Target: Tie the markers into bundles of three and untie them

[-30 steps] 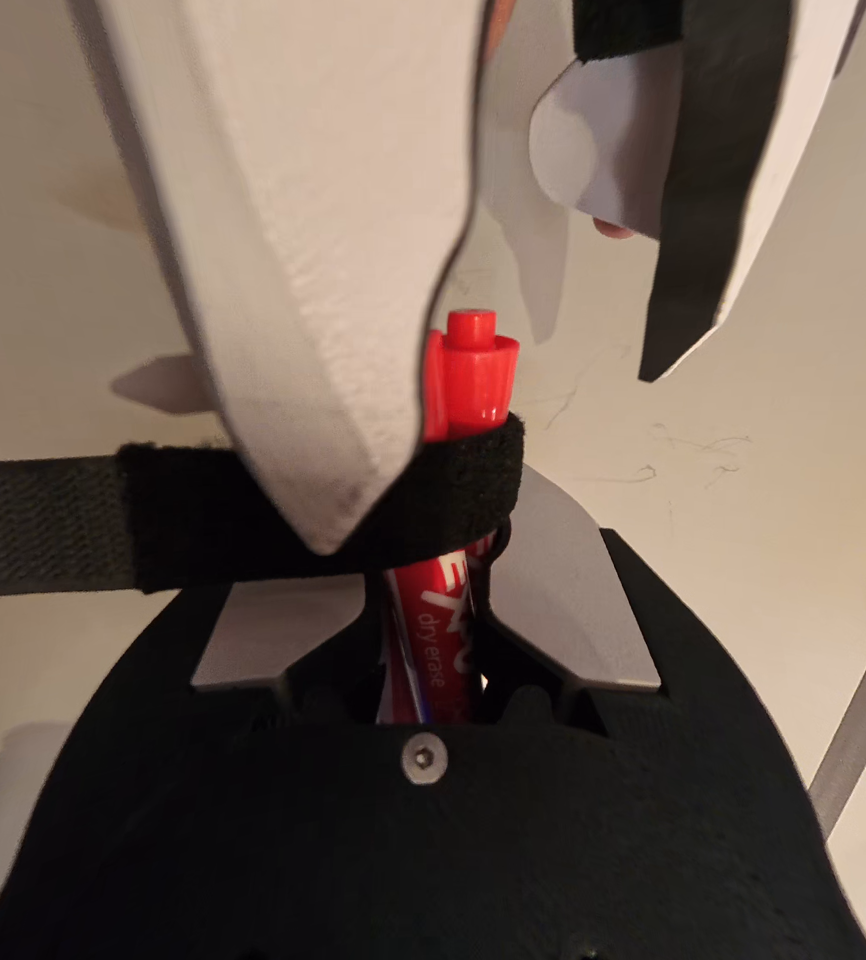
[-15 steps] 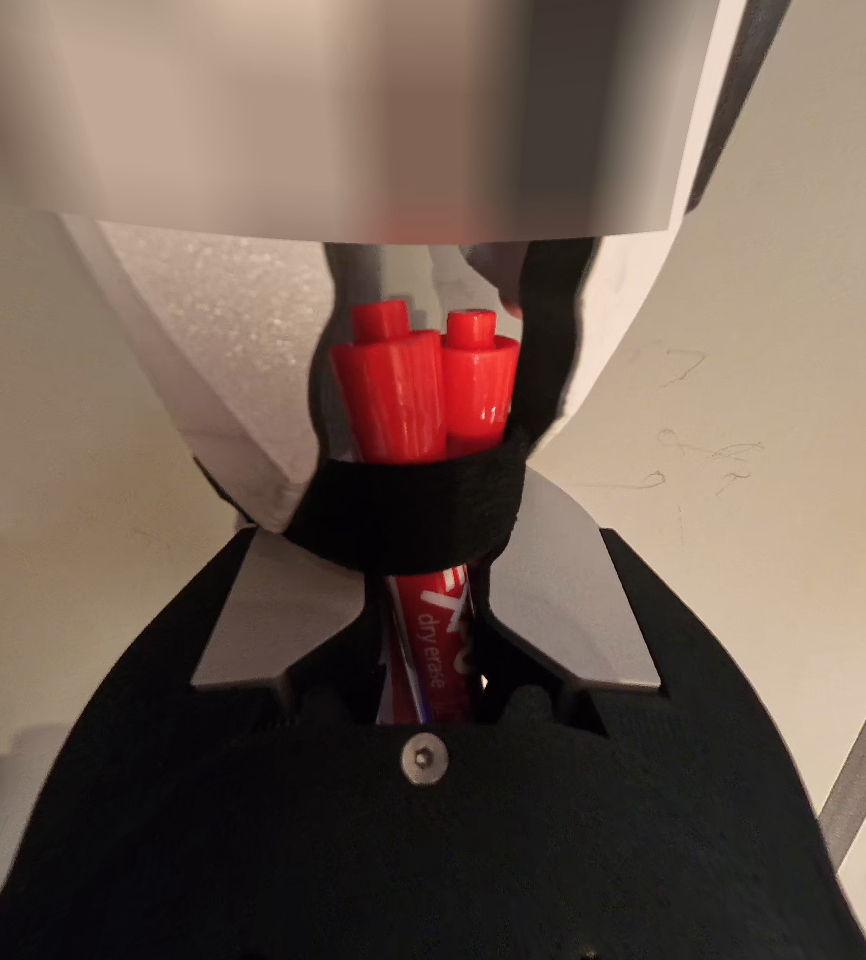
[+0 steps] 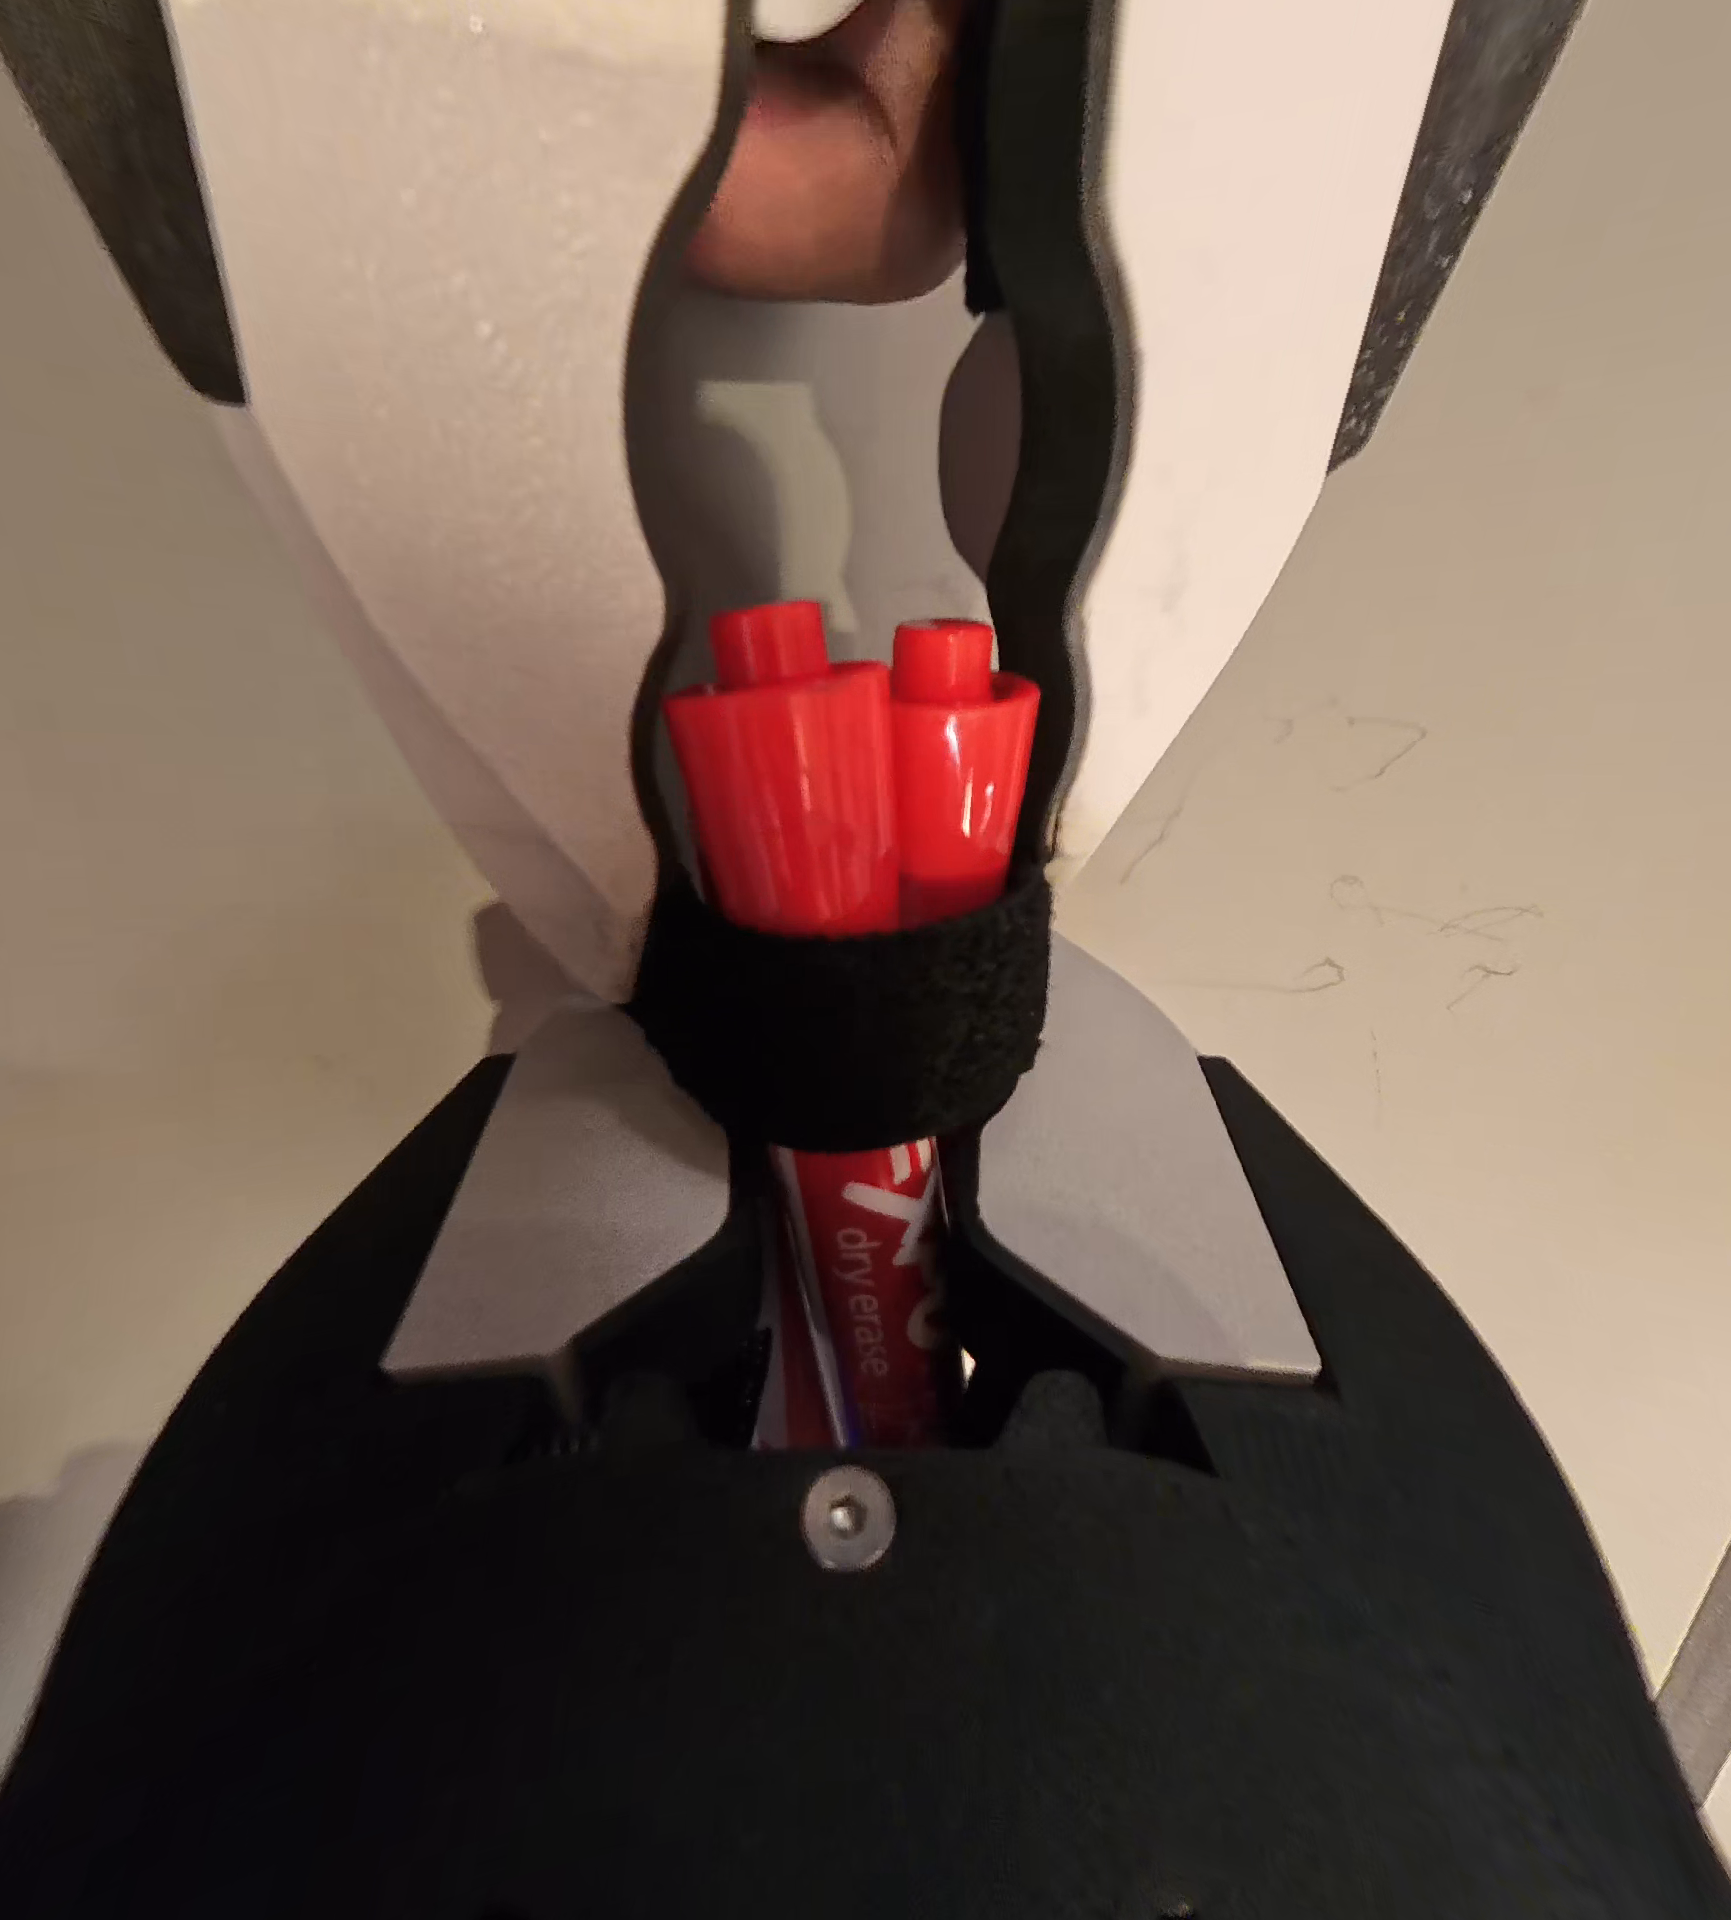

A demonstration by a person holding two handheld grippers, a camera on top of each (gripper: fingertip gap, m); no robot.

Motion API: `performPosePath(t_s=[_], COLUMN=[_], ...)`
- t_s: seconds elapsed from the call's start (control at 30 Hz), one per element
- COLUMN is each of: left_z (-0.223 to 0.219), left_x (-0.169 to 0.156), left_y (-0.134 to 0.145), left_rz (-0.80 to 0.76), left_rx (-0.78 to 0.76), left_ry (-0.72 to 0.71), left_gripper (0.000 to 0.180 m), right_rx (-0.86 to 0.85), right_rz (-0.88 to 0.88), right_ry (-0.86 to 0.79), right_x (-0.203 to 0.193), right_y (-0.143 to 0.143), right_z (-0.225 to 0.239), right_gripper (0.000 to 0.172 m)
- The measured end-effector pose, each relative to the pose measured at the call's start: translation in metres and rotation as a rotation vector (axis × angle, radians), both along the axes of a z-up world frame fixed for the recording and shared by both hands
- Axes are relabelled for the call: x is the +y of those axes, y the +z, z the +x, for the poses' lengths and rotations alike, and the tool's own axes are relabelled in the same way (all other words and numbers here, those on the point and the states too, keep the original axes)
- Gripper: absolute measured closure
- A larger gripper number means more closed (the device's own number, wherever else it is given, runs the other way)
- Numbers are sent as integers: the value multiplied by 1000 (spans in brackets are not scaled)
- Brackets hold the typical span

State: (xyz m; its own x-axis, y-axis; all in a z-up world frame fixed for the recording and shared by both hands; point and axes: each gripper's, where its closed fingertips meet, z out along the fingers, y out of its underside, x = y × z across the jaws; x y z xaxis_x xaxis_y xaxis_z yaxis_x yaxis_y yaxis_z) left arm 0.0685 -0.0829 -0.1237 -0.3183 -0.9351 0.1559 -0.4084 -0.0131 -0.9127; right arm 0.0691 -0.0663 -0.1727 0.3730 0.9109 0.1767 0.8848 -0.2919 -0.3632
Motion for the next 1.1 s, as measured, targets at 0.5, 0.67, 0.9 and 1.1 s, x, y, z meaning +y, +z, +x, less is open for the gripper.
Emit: performPosePath(t_s=[0.5, 0.67, 0.9, 1.1], left_z=[0, -1, -4, -7], left_x=[2, 2, 1, 0], left_y=[-6, -5, -6, -4], left_rz=[411, 506, 669, 759], left_rx=[-93, -117, -161, -203], left_ry=[-48, -57, -94, -116], left_gripper=[137, 138, 139, 140], right_rx=[25, 38, 49, 65], right_rz=[-27, -31, -41, -44], right_ry=[23, 40, 70, 96], right_x=[-6, -9, -14, -17], right_y=[1, 2, 3, 4], right_z=[-5, -8, -13, -17], right_gripper=[130, 130, 130, 130])
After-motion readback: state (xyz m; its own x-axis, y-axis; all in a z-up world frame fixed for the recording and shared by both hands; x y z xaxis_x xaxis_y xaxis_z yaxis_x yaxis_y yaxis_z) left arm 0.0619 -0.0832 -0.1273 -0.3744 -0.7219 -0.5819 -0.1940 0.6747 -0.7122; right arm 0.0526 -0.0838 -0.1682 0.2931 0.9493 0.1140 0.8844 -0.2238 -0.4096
